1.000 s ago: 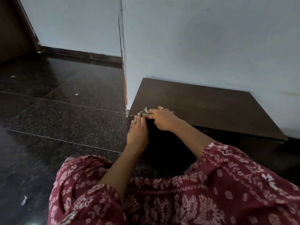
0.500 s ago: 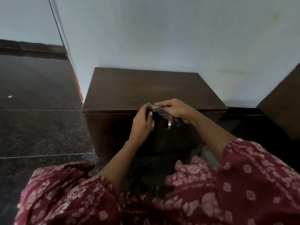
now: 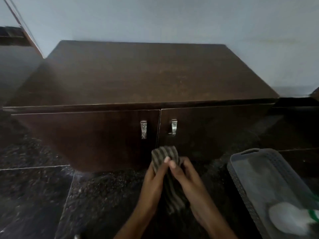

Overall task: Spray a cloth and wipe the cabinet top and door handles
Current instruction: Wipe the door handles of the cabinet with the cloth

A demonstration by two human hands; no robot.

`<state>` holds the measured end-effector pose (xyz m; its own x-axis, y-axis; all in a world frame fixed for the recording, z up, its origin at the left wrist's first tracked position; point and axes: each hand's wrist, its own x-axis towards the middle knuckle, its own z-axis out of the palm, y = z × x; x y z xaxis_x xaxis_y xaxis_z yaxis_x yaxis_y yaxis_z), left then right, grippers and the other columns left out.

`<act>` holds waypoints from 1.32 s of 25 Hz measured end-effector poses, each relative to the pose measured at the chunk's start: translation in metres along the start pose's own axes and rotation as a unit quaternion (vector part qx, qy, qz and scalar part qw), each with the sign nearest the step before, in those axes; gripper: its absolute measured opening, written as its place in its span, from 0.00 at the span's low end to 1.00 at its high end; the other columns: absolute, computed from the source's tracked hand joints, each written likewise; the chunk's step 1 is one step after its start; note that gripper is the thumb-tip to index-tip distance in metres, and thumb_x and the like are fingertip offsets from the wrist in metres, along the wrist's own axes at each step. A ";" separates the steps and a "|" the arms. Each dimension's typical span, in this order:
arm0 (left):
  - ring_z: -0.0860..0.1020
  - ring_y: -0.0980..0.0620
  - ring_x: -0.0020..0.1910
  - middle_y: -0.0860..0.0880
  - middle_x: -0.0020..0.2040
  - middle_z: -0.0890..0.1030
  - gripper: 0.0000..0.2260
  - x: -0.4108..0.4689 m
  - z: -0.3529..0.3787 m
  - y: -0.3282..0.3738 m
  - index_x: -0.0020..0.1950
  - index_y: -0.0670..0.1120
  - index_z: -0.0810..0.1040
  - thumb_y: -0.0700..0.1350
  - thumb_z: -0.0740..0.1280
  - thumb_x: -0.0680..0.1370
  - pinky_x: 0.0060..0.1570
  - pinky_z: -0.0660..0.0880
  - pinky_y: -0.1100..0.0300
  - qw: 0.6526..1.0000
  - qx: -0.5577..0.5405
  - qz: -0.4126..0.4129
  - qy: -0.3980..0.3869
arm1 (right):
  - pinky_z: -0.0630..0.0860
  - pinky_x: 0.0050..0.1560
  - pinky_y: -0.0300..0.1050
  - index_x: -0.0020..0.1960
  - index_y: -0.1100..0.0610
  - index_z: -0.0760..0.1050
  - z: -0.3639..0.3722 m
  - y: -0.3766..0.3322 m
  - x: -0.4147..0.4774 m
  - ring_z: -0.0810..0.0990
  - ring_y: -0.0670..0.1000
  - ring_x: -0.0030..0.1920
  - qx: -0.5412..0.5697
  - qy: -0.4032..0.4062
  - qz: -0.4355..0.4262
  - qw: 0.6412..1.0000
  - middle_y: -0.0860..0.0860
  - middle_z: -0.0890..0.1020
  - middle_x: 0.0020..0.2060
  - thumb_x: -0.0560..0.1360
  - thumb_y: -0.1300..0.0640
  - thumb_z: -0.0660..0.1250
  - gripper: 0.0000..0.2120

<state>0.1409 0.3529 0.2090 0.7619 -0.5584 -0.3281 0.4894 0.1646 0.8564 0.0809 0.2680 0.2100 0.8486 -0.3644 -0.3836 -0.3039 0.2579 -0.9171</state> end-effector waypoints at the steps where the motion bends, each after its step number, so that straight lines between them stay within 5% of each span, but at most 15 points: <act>1: 0.83 0.63 0.45 0.58 0.44 0.86 0.14 0.004 0.002 -0.010 0.50 0.53 0.80 0.53 0.65 0.66 0.40 0.78 0.70 1.000 -0.013 -0.011 -0.006 | 0.77 0.52 0.41 0.47 0.40 0.77 -0.004 0.007 0.005 0.82 0.40 0.50 -0.026 0.035 -0.021 0.999 0.42 0.84 0.48 0.59 0.30 0.66 0.21; 6: 0.82 0.62 0.50 0.58 0.50 0.83 0.18 0.030 0.014 -0.038 0.48 0.60 0.78 0.65 0.65 0.61 0.50 0.76 0.62 0.999 0.036 0.037 -0.012 | 0.75 0.38 0.27 0.45 0.40 0.76 -0.010 0.025 0.031 0.82 0.38 0.43 0.000 0.173 -0.158 0.972 0.39 0.84 0.43 0.64 0.36 0.62 0.14; 11: 0.80 0.60 0.42 0.55 0.40 0.81 0.06 0.050 0.020 -0.039 0.42 0.55 0.76 0.54 0.63 0.75 0.42 0.74 0.62 0.981 0.090 0.147 0.088 | 0.78 0.38 0.38 0.43 0.41 0.75 -0.010 0.026 0.048 0.83 0.42 0.41 0.029 0.192 -0.175 0.965 0.43 0.84 0.41 0.67 0.44 0.67 0.06; 16: 0.83 0.58 0.47 0.55 0.45 0.84 0.16 0.059 0.020 -0.020 0.48 0.55 0.74 0.63 0.66 0.66 0.49 0.79 0.58 0.979 0.045 0.177 0.087 | 0.80 0.43 0.41 0.49 0.45 0.75 -0.008 0.004 0.067 0.83 0.46 0.45 0.041 0.197 -0.255 0.946 0.47 0.83 0.44 0.72 0.54 0.68 0.07; 19: 0.82 0.55 0.48 0.53 0.46 0.82 0.10 0.068 0.022 -0.013 0.48 0.54 0.73 0.58 0.66 0.72 0.49 0.79 0.56 0.976 0.060 0.188 0.096 | 0.81 0.42 0.45 0.44 0.48 0.76 -0.003 -0.005 0.076 0.83 0.47 0.41 0.025 0.234 -0.278 0.931 0.48 0.83 0.39 0.72 0.53 0.69 0.03; 25: 0.75 0.69 0.31 0.58 0.34 0.75 0.07 0.075 0.031 -0.001 0.40 0.54 0.69 0.50 0.63 0.78 0.31 0.69 0.75 0.938 0.140 0.279 0.152 | 0.80 0.36 0.46 0.42 0.51 0.75 -0.001 -0.025 0.083 0.80 0.46 0.34 -0.012 0.266 -0.296 0.918 0.48 0.81 0.34 0.71 0.54 0.70 0.04; 33: 0.75 0.67 0.30 0.57 0.34 0.77 0.08 0.081 0.027 -0.009 0.46 0.47 0.74 0.51 0.64 0.78 0.30 0.69 0.76 0.927 0.175 0.279 0.177 | 0.81 0.40 0.53 0.40 0.51 0.74 -0.003 -0.025 0.085 0.83 0.53 0.37 0.003 0.259 -0.222 0.940 0.51 0.82 0.36 0.70 0.53 0.70 0.05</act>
<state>0.1865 0.2845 0.1858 0.9768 -0.1542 0.1488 -0.1445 0.0388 0.9887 0.1590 0.2281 0.2005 0.5665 -0.8234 0.0336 0.0334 -0.0177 -0.9993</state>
